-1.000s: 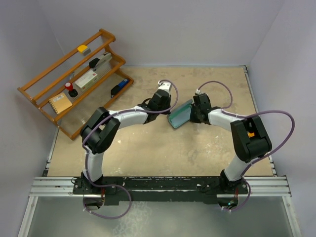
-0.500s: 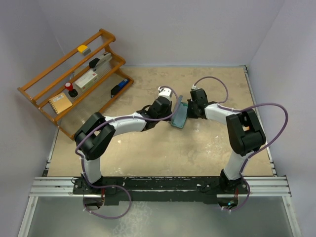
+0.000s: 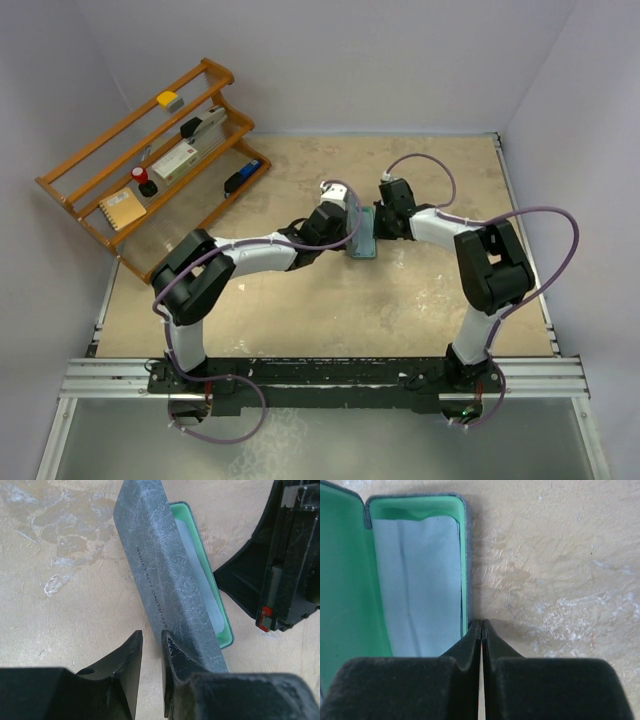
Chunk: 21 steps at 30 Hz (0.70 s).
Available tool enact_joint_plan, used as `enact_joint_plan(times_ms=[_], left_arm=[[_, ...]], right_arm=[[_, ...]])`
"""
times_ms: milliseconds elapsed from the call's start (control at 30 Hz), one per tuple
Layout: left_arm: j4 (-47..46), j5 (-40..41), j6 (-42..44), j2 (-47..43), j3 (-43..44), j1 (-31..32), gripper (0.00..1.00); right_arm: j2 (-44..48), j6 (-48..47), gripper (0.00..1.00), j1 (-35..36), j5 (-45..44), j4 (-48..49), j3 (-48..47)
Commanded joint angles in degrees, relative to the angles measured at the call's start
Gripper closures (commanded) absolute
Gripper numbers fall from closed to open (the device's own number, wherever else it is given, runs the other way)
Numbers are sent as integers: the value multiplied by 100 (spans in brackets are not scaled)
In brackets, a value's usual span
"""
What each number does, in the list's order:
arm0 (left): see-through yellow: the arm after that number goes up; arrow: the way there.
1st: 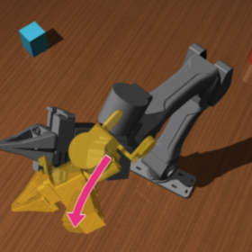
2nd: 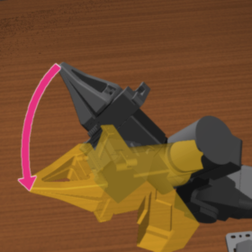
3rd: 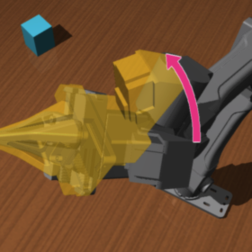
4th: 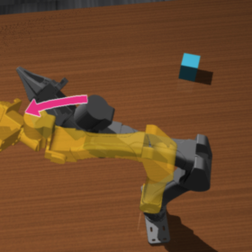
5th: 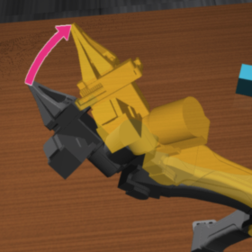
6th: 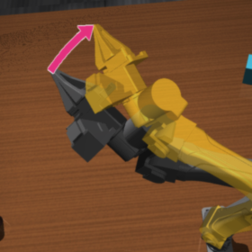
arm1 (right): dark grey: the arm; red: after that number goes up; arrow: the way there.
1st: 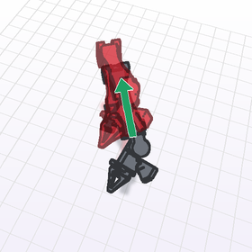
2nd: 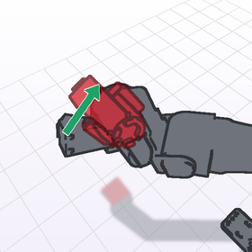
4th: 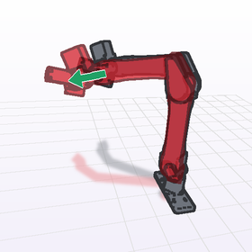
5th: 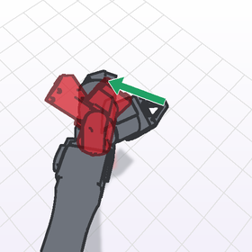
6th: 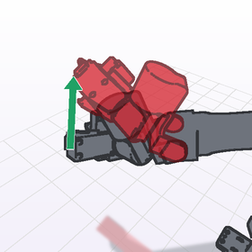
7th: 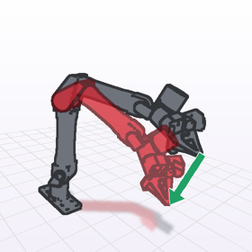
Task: Organize the sunglasses
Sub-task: Adjust the sunglasses case at the center of the board.
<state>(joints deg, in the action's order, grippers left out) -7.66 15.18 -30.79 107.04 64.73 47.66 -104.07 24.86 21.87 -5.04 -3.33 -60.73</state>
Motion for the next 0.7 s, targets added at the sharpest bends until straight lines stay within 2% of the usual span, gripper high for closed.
enact_joint_plan(times_ms=[0,167,333,500,667], left_arm=[[-182,245,-2,-388,-71,11,81],[-377,276,-51,-620,-364,-61,80],[-380,112,-95,-623,-365,-90,80],[-647,-18,-209,-704,-518,-90,79],[-807,-140,-255,-737,-598,-90,79]], right_arm=[[533,37,100,54,-113,-311,57],[1411,113,94,46,-408,-404,452],[1853,74,90,-74,-877,-919,546],[2150,210,86,-725,-567,-1273,826],[2535,167,75,-1323,-678,-1586,1063]])
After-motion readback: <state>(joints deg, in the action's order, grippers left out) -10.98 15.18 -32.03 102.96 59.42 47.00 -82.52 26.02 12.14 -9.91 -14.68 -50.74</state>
